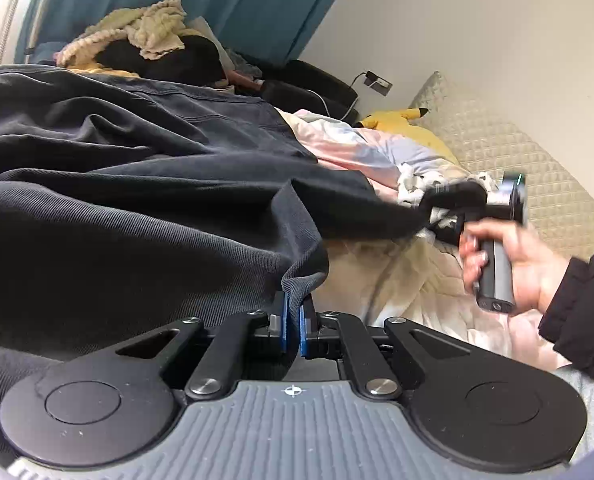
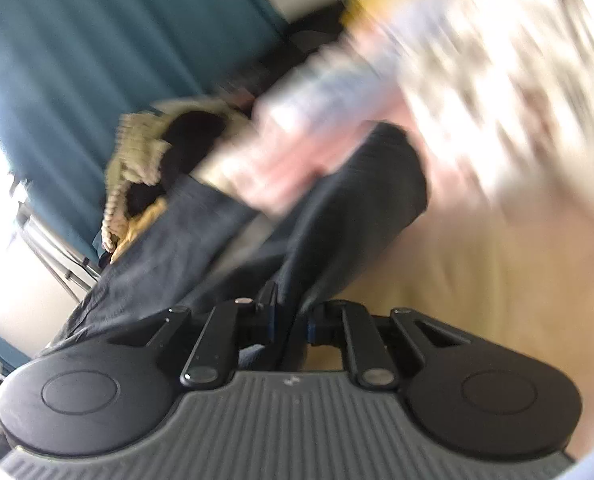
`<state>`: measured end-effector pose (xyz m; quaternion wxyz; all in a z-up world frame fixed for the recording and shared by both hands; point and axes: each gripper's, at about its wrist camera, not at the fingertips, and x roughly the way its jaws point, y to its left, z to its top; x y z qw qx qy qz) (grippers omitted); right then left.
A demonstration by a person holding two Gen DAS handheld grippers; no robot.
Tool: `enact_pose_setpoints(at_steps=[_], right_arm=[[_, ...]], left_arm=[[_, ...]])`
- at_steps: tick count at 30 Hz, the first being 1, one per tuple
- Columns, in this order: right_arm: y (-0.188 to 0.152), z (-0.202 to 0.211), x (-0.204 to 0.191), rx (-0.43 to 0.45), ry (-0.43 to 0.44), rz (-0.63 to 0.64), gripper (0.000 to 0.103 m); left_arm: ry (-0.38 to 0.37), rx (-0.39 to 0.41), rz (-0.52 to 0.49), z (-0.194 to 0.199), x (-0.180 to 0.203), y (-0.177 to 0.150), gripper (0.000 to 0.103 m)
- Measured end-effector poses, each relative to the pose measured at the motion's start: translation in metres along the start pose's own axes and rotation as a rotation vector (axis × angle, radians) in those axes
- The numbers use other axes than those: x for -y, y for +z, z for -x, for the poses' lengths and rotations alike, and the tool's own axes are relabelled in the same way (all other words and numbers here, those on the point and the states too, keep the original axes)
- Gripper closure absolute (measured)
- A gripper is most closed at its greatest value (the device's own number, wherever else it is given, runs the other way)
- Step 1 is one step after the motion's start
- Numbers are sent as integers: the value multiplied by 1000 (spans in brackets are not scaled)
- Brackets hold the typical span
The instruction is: Fold clothes
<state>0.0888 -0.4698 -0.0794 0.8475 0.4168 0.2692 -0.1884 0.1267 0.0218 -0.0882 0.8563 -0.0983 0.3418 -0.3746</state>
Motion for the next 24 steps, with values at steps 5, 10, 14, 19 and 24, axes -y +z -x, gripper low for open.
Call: enact_pose_setpoints(at_steps=[5, 10, 14, 19, 24], right_arm=[[-2, 0, 38, -7, 30, -161, 58], [3, 3, 56, 91, -42, -200, 45], [13, 3, 86, 192, -46, -305, 46], [17, 7, 83, 274, -26, -302, 92], [23, 23, 50, 379, 49, -117, 96]], left_arm=[[52, -2, -23, 0, 6, 2, 96], [87, -10, -11, -5, 2, 3, 96], [121, -10, 11, -14, -5, 4, 95], [168, -34, -4, -24, -6, 6, 50], [126, -10, -107, -25, 8, 3, 37]])
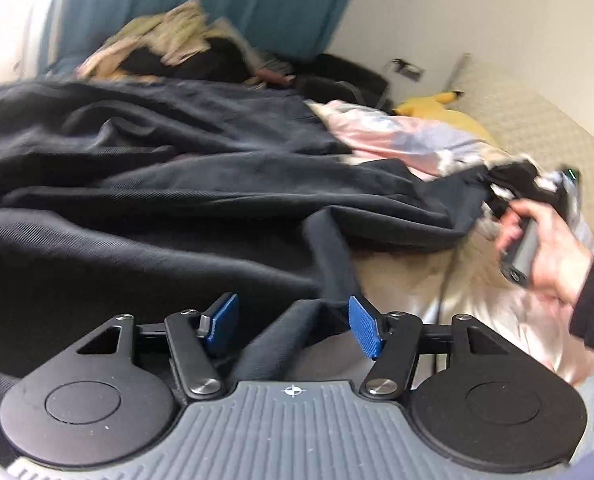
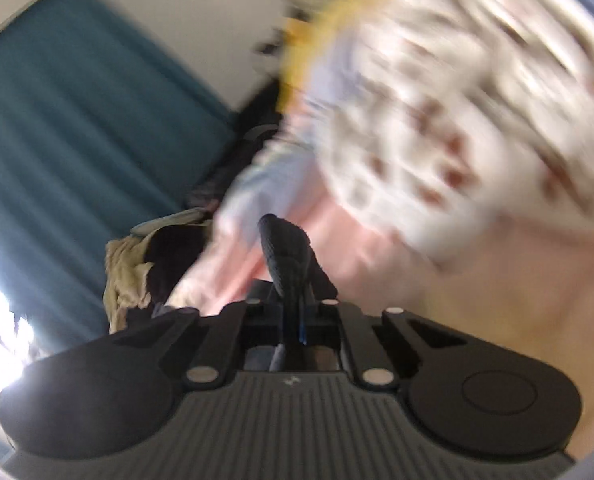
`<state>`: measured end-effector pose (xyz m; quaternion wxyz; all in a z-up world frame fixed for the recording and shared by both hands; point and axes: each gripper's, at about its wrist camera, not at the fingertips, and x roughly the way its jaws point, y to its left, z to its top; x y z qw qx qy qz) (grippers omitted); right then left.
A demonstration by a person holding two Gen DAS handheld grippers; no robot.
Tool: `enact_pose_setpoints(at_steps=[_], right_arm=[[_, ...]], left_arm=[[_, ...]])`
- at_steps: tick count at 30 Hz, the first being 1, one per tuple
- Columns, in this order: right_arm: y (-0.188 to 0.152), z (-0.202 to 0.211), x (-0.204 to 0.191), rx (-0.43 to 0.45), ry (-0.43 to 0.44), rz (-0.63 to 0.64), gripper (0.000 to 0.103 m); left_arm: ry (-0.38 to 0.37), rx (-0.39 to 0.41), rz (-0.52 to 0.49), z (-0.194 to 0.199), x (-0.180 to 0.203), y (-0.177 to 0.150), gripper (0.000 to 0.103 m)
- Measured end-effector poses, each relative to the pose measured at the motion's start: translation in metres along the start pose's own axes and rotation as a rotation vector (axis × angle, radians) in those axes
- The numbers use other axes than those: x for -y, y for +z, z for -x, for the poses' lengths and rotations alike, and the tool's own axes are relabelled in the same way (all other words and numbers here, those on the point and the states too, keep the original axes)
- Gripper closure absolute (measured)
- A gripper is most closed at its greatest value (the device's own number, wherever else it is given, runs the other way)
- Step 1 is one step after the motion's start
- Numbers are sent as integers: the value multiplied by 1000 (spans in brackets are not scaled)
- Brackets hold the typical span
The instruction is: Fold clothes
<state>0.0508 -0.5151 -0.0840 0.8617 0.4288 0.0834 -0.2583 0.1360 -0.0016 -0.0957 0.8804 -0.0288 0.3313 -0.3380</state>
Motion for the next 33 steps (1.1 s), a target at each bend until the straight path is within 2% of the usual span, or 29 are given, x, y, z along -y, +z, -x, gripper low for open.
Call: enact_pose_setpoints(at_steps=[1, 5, 8, 11, 13, 17, 20, 22, 25, 27, 30, 33], right_arm=[[0, 1, -3, 3, 0, 13, 96], [-4, -13, 5, -64, -145, 48, 96], [-6, -24, 16, -120, -225, 61, 96], [-4, -29, 4, -145, -248, 95, 96], [-1, -34, -24, -153, -213, 141, 97], [24, -42, -105, -137, -46, 199, 97], [52, -17, -163, -23, 180, 194, 97], [67, 1, -178, 53, 239, 217, 97], [77, 7, -143, 71, 157, 172, 98], [75, 2, -96, 56, 41, 126, 98], [59, -8, -11, 4, -126, 8, 98], [27, -22, 60, -102, -232, -68, 97]], left_arm=[[13, -8, -28, -2, 3, -2, 37], [63, -94, -85, -16, 8, -9, 37], [52, -101, -60, -16, 4, -7, 37], [21, -100, -4, -17, -6, -6, 36], [5, -95, 12, -17, -10, -6, 36], [-11, -96, 30, -18, -13, -7, 36], [-14, -93, 31, -18, -12, -6, 36], [-12, -91, 31, -18, -11, -5, 36], [-5, -98, 21, -18, -10, -6, 36], [-4, -105, 19, -18, -10, -7, 36], [-3, -107, 15, -17, -9, -9, 36], [1, -107, 21, -19, -9, -10, 36]])
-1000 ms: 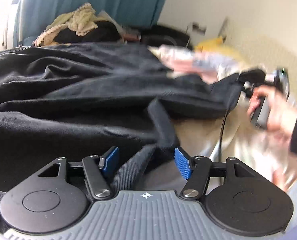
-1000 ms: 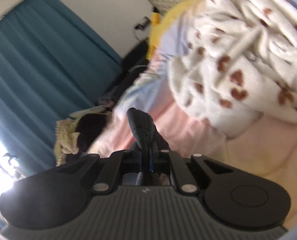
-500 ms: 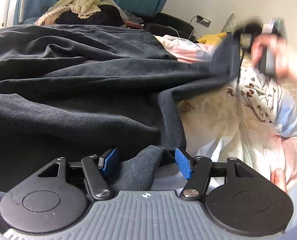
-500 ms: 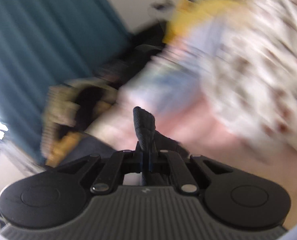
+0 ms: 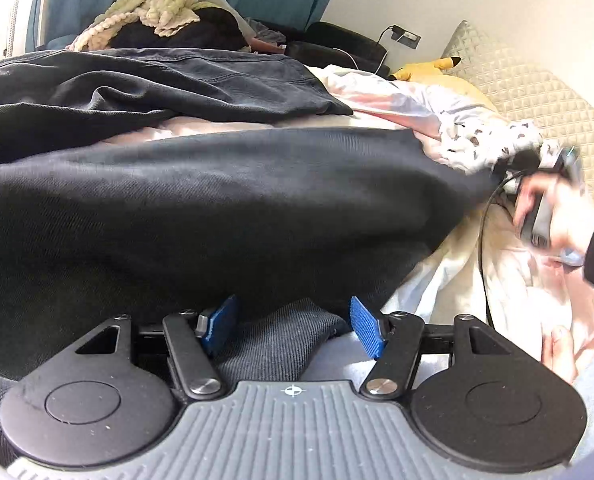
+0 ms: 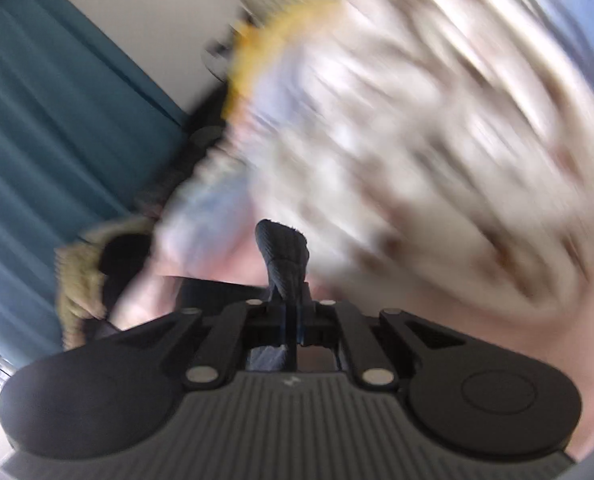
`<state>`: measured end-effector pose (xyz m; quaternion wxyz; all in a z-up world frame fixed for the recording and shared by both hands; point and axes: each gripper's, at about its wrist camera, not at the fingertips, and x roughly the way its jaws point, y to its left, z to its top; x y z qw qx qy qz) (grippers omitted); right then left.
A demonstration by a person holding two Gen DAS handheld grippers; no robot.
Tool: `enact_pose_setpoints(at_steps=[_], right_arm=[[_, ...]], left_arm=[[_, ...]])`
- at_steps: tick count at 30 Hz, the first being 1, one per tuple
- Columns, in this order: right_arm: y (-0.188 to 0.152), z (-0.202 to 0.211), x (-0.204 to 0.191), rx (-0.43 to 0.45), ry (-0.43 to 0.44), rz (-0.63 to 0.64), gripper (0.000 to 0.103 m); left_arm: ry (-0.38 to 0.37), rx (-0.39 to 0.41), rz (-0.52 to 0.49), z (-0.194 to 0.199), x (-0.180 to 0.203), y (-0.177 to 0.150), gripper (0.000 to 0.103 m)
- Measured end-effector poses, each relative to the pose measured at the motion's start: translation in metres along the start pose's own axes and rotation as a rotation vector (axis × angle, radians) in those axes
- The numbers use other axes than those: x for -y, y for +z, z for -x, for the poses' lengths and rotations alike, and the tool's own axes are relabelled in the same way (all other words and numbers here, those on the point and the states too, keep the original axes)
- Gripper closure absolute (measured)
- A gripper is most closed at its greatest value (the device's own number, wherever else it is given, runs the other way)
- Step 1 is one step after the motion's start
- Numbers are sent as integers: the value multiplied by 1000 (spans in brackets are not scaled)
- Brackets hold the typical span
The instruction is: Fold clothes
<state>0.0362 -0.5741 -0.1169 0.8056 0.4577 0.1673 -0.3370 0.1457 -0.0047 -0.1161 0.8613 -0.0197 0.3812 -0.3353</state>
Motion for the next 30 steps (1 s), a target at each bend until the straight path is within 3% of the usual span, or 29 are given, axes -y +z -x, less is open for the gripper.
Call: enact_pose_setpoints(at_steps=[3, 9, 13, 17, 20, 23, 27, 30], right_arm=[[-2, -15, 22, -45, 4, -105, 97], [-8, -11, -11, 27, 56, 103, 97], [-8, 4, -22, 81, 75, 191, 97], [1, 26, -21, 96, 121, 122, 97], [4, 36, -21, 108, 147, 125, 97], [6, 40, -26, 114, 158, 170, 97], [10, 55, -35, 125, 133, 216, 97], [11, 68, -40, 147, 141, 224, 97]], left_arm=[[4, -2, -8, -3, 1, 4, 34], [23, 19, 43, 11, -3, 9, 33], [31, 165, 200, 71, -19, 10, 33], [133, 321, 412, 175, -50, 5, 33], [275, 412, 488, 266, -70, -11, 31], [409, 424, 648, 338, -89, -46, 27], [600, 342, 799, 376, -110, -91, 27], [553, 293, 967, 371, -131, -121, 27]])
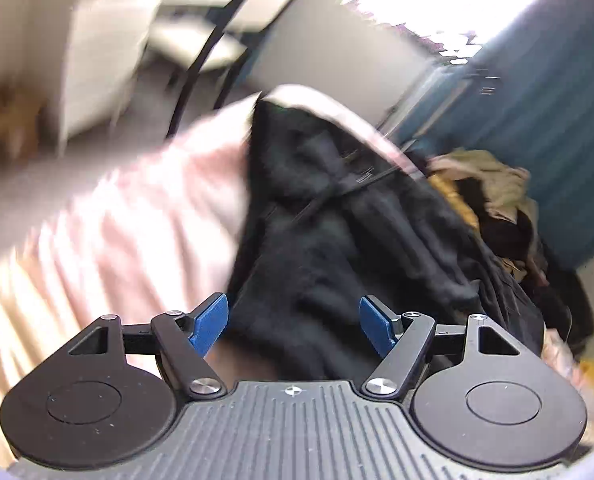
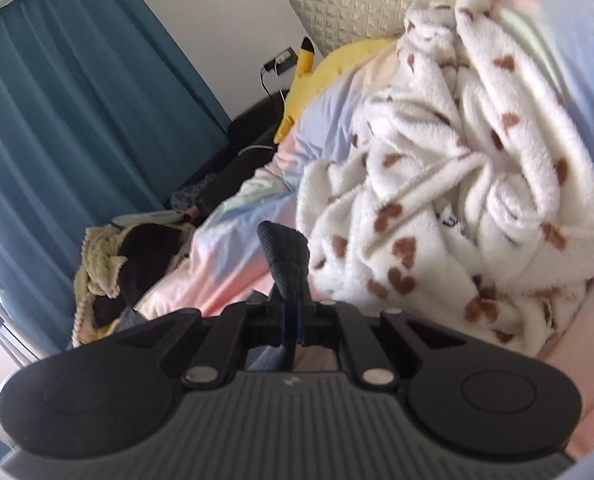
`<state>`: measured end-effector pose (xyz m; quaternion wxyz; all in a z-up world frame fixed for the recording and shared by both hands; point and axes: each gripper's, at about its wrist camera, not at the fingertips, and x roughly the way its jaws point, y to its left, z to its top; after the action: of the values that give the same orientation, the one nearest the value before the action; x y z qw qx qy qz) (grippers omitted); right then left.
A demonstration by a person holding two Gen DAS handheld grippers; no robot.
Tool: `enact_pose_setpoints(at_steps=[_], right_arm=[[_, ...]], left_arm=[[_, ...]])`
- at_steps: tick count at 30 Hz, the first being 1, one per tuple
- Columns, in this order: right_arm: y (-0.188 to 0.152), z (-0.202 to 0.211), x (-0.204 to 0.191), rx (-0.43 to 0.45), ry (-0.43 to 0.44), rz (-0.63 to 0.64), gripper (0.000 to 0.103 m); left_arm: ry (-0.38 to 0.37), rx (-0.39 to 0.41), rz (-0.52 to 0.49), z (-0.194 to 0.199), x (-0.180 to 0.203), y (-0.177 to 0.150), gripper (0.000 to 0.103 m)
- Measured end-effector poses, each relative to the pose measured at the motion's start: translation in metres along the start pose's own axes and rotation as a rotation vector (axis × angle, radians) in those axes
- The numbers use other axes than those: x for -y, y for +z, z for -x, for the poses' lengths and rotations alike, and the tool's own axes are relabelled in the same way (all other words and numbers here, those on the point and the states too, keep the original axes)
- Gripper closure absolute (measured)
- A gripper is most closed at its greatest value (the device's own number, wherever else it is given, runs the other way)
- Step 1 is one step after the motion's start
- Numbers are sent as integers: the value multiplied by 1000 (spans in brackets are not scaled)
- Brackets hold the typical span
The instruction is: Fold clothes
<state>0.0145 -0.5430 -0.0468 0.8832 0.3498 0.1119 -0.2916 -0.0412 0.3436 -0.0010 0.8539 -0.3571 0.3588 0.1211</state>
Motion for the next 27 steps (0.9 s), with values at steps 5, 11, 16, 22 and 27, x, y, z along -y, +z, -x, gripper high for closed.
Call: enact_pose_setpoints(at_steps=[5, 11, 16, 22, 27], right_arm=[[-4, 9, -17, 31, -2, 101, 97], [-8, 8, -14, -7, -11, 75, 97], [-21, -19, -17, -174, 53, 96, 93], [-17, -22, -15, -153, 77, 42, 98], [15, 26, -12, 166, 249, -100, 98]], left_arm=[[-24, -212, 283, -61, -31, 1, 28], [14, -259, 367, -94, -23, -5, 52], [-17, -113, 310, -60, -8, 4, 80], [-81, 19, 262, 8, 10, 40, 84], [-66, 55, 285, 17, -11, 44, 84]])
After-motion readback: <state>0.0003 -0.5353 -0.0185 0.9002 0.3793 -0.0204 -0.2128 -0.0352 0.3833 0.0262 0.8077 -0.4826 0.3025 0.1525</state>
